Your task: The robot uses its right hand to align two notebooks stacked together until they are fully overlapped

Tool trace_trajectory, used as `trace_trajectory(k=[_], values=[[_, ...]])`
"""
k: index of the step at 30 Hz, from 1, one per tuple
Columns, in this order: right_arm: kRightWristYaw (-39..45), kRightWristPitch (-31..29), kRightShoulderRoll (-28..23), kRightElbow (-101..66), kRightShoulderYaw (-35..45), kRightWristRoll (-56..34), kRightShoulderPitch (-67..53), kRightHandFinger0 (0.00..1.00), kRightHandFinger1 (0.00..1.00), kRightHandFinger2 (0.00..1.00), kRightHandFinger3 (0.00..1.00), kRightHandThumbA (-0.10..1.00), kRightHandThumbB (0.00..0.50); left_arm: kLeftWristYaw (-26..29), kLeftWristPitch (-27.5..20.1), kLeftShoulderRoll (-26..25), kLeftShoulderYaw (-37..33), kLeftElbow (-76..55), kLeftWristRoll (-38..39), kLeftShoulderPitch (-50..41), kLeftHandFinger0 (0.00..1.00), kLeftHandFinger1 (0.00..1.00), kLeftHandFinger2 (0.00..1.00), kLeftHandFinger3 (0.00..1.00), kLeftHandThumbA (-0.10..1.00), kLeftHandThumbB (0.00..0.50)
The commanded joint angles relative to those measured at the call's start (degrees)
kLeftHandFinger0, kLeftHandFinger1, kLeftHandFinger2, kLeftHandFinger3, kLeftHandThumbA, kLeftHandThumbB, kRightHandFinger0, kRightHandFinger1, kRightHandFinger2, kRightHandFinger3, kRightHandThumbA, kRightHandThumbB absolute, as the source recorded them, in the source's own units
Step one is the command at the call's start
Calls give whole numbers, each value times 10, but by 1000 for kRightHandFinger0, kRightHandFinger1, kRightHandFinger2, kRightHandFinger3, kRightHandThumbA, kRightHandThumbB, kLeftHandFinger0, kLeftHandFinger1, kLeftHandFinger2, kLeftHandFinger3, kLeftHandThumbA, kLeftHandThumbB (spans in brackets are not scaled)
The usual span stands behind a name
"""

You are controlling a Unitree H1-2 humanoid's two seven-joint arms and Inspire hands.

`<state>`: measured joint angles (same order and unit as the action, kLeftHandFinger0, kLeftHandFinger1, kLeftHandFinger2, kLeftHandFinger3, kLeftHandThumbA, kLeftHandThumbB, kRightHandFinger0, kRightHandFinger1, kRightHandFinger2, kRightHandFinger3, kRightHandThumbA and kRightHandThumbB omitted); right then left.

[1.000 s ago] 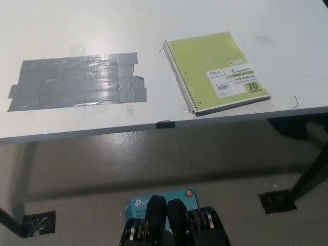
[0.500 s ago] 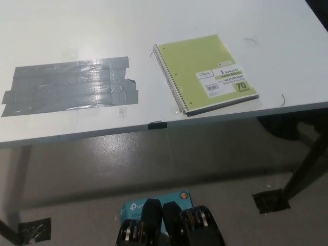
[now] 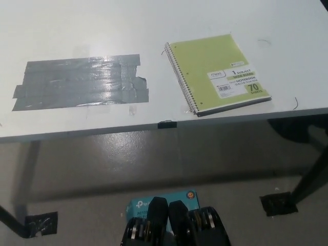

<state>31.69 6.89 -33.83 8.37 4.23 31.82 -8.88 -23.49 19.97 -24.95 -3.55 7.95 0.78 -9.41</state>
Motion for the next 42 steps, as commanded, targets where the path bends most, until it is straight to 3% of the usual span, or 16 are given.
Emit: trace_trajectory(k=[1,4,6,8,9,13,15,17,20,23,28,33,36,38,40,42], values=[[104,97,-55,-22,-22,-52,13,1000,1000,1000,1000,758,201,12,5,-6,13,-13,2,16,528,570,668,1000,1000,500],[102,98,-63,-18,-39,-60,22,1000,1000,1000,1000,761,186,7,15,-6,16,-14,7,21,541,572,686,1000,1000,500],[101,104,-66,-16,-45,-70,28,996,1000,1000,1000,747,179,10,19,-5,18,-23,5,17,644,616,695,1000,1000,500],[101,108,-69,-18,-49,-77,34,980,1000,1000,1000,729,172,11,9,-4,21,-18,6,18,632,600,680,1000,1000,500],[103,114,-71,-25,-54,-74,35,986,1000,1000,1000,739,173,13,14,-4,23,-21,5,19,568,598,680,1000,1000,500],[95,111,-75,-19,-66,-80,34,1000,1000,1000,1000,764,180,13,17,-6,24,-25,2,14,595,608,695,1000,1000,500],[88,112,-73,-22,-65,-87,29,977,998,1000,1000,731,176,12,18,-6,26,-24,4,12,544,576,690,1000,1000,500],[85,115,-72,-24,-61,-95,30,948,987,1000,1000,702,174,11,16,-6,25,-22,3,16,555,569,686,1000,1000,500],[77,130,-72,-33,-64,-86,32,1000,1000,1000,1000,730,185,12,22,-6,23,-20,0,25,598,620,728,1000,1000,500],[58,117,-66,-31,-57,-90,27,1000,1000,1000,1000,673,178,13,18,-4,23,-20,0,19,633,643,737,1000,1000,500],[41,110,-66,-27,-64,-81,29,1000,1000,1000,1000,745,206,14,20,0,28,-16,5,15,559,570,700,1000,1000,500],[46,117,-71,-25,-75,-78,32,1000,1000,1000,1000,726,198,14,15,-1,28,-13,3,12,510,560,676,1000,1000,500],[72,126,-82,-27,-92,-80,45,1000,1000,1000,1000,748,194,15,10,-2,29,-11,2,19,521,569,688,1000,1000,500],[76,135,-85,-23,-99,-82,52,1000,1000,1000,1000,757,217,13,22,-3,30,-18,3,21,557,612,714,1000,1000,500],[80,138,-88,-17,-106,-82,59,1000,1000,1000,1000,779,237,12,24,-3,31,-17,5,24,642,642,731,1000,1000,500],[80,147,-84,-17,-99,-99,59,1000,1000,1000,1000,774,221,15,20,-2,32,-14,4,23,612,634,726,1000,1000,500]])
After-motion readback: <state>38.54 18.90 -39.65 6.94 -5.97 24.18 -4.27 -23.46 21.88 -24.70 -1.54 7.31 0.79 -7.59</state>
